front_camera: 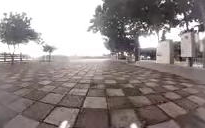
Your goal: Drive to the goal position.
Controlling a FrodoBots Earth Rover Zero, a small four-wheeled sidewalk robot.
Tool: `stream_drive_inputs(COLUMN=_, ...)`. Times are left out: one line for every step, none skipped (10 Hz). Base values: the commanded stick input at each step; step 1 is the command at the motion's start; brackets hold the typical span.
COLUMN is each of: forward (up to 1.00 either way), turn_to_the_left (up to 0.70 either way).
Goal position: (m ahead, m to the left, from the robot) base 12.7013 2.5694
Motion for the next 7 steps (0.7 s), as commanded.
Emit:
stream_drive_inputs(forward=0.70, turn_to_the_left=0.00)
stream_drive_inputs(forward=0.70, turn_to_the_left=0.00)
stream_drive_inputs(forward=0.70, turn_to_the_left=0.00)
stream_drive_inputs(forward=0.70, turn_to_the_left=0.00)
stream_drive_inputs(forward=0.70, turn_to_the_left=0.00)
stream_drive_inputs(forward=0.70, turn_to_the_left=0.00)
stream_drive_inputs(forward=0.70, turn_to_the_left=0.00)
